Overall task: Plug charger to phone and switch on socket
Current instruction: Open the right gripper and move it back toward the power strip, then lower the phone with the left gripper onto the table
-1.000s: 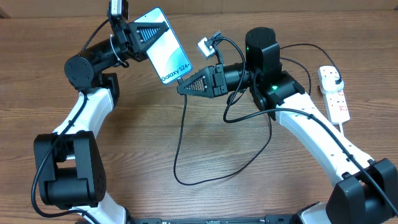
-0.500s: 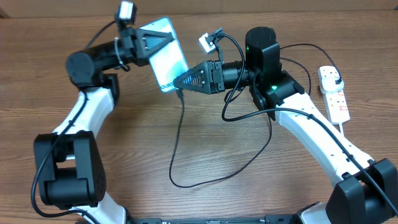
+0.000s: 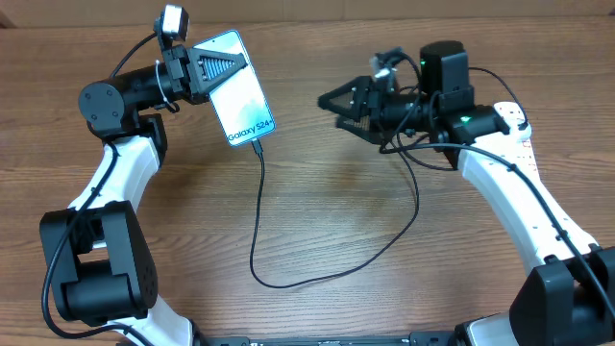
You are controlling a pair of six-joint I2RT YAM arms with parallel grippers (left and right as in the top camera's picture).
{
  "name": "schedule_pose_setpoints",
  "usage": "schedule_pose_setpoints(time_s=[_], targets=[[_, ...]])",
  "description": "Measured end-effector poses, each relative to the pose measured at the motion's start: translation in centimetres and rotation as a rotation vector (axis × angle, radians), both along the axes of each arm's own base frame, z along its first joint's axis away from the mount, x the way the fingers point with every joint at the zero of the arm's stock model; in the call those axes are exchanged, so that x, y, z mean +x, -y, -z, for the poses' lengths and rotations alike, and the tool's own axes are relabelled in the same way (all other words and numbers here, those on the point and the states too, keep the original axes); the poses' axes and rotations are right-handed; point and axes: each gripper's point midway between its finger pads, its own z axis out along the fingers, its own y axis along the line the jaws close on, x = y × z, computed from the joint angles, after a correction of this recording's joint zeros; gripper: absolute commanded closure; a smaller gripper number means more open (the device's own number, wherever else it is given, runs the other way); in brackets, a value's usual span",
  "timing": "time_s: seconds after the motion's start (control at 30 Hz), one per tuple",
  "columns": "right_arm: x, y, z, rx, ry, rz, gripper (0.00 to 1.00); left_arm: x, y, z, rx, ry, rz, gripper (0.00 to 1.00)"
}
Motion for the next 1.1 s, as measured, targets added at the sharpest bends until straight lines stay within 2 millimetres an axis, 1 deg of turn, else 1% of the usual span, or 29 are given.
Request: schedule_pose_setpoints(time_s=[0.13, 0.17, 0.23, 0.33, 0.4, 0.57, 0.7, 0.9, 1.0, 1.1], targets=[[0.1, 3.4, 4.5, -0.221, -0.103, 0.137, 0.18, -0.2, 0.3, 0.3, 0.016, 0.017, 0.016, 0.96], [0.1, 3.9, 5.0, -0.256, -0.109, 0.158, 0.18, -0.2, 0.5, 0.5, 0.021, 0.015, 0.024, 0.96], [-0.1, 5.8, 6.9, -0.38, -0.148, 0.222, 0.18, -0.3, 1.1, 1.1, 0.03, -0.015, 0.049, 0.96], [-0.1, 8.0, 8.4, -0.51, -0.164, 0.29, 0.18, -0.3, 2.0, 2.2, 0.041, -0.059, 0.083, 0.95], [0.0, 9.3, 9.0, -0.582, -0.162, 0.331, 0.18, -0.3, 3.2, 3.6, 0.049, -0.118, 0.123, 0.95], [0.2, 11.6, 9.8, -0.702, -0.159, 0.397, 0.18, -0.5, 5.6, 7.2, 0.061, -0.253, 0.164, 0.96], [0.3, 12.4, 9.9, -0.746, -0.151, 0.425, 0.18, -0.8, 7.1, 10.6, 0.107, -0.327, 0.134, 0.96], [0.5, 13.0, 10.0, -0.771, -0.144, 0.443, 0.18, -1.6, 8.2, 15.7, 0.276, -0.329, 0.056, 0.96], [0.5, 13.0, 10.0, -0.775, -0.143, 0.446, 0.18, -2.3, 8.5, 18.6, 0.41, -0.324, 0.022, 0.96], [0.5, 13.1, 10.0, -0.777, -0.143, 0.448, 0.18, -2.8, 9.0, 20.2, 0.508, -0.291, 0.015, 0.96]])
